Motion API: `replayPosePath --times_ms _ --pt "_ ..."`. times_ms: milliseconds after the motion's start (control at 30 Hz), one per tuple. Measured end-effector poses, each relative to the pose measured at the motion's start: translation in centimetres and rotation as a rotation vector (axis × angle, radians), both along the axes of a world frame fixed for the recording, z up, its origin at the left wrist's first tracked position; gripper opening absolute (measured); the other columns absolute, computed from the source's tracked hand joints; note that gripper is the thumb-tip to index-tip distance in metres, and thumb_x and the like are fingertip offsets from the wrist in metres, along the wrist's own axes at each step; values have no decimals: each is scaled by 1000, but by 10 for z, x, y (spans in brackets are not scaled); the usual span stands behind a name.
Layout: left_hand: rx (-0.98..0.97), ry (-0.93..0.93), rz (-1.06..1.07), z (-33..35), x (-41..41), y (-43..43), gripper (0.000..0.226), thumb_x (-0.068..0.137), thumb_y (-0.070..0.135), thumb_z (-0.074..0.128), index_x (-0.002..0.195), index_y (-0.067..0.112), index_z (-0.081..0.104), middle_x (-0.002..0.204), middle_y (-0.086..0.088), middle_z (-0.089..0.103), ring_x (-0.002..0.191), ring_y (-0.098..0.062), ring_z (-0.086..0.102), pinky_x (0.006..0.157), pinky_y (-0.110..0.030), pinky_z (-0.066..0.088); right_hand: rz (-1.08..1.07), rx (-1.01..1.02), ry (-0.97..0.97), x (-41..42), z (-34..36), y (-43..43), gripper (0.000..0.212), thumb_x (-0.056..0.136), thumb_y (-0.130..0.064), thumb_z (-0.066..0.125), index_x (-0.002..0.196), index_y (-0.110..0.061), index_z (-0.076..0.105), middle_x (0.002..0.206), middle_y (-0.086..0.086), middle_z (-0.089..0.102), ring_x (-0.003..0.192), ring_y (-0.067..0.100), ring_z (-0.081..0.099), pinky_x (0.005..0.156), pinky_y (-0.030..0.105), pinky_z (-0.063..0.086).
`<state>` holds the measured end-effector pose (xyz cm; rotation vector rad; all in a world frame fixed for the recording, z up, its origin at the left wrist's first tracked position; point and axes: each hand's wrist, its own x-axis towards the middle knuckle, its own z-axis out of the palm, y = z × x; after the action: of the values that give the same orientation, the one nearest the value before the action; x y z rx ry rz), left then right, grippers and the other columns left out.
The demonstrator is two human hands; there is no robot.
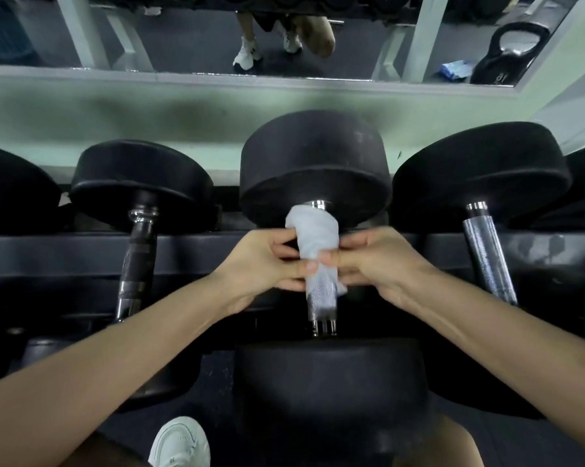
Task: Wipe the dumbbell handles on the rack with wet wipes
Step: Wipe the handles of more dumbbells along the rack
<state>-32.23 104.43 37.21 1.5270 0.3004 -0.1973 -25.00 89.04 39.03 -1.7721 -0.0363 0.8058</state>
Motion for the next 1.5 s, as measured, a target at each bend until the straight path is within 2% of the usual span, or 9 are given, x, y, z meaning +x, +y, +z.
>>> replayPosePath --times_ms 233,433,567,733,867,1033,1167,1400,1500 --pt "-56 12 133 3 3 -8 35 81 3 68 116 7 63 98 -15 71 82 -17 71 67 -25 58 -187 145 5 -9 0 10 12 77 -4 74 83 -4 64 77 12 70 57 14 68 55 22 58" --pt "-40 0 318 7 23 -10 23 85 8 67 106 -2 67 91 -12 72 72 -13 70 64 -23 58 -342 191 0 13 4 29 31 72 -3 78 98 7 65 95 25 69 81 34 68 75 41 57" --pt "-2 17 291 1 8 -19 19 82 13 70 102 12 70 81 -1 72 72 -4 68 64 -16 55 -289 153 -20 -2 -2 23 13 73 -5 78 81 -6 68 88 20 70 71 25 67 68 33 57" --pt "-19 20 288 5 6 -19 32 79 12 73 110 10 66 95 -12 73 89 -19 71 76 -27 58 -291 155 12 3 2 23 30 70 -1 79 96 5 66 92 23 69 74 30 68 72 40 59" --pt "76 15 253 8 -8 -24 26 80 8 72 106 5 68 95 -12 72 86 -18 70 73 -24 58 -205 83 -85 -9 3 11 13 73 -3 78 79 -5 67 82 16 70 70 25 68 68 36 59" --pt "172 13 303 18 -24 -12 20 75 -5 73 94 -1 68 85 -12 70 69 -15 68 61 -22 58 -114 -47 -278 -14 10 -17 20 69 -2 79 80 9 67 76 14 68 67 19 63 63 31 52" --pt "347 -89 298 27 -37 -6 14 74 5 77 83 12 69 74 -6 72 66 -15 67 62 -21 56 -3 -77 -370 -20 27 -34 23 65 -5 83 81 -10 66 83 13 69 73 20 65 69 30 53" --pt "771 -238 104 39 -27 -20 66 65 38 81 124 39 53 102 14 56 95 -4 56 85 -19 45 158 -73 -557 -15 51 -39 14 70 -7 80 79 -14 71 79 20 71 69 21 65 71 30 54" --pt "760 -228 82 40 -22 -25 29 69 38 78 96 36 68 96 12 58 90 -6 59 84 -21 47 188 -17 -538 -9 58 -38 17 70 -8 81 83 -13 73 75 1 72 67 3 66 64 13 50"
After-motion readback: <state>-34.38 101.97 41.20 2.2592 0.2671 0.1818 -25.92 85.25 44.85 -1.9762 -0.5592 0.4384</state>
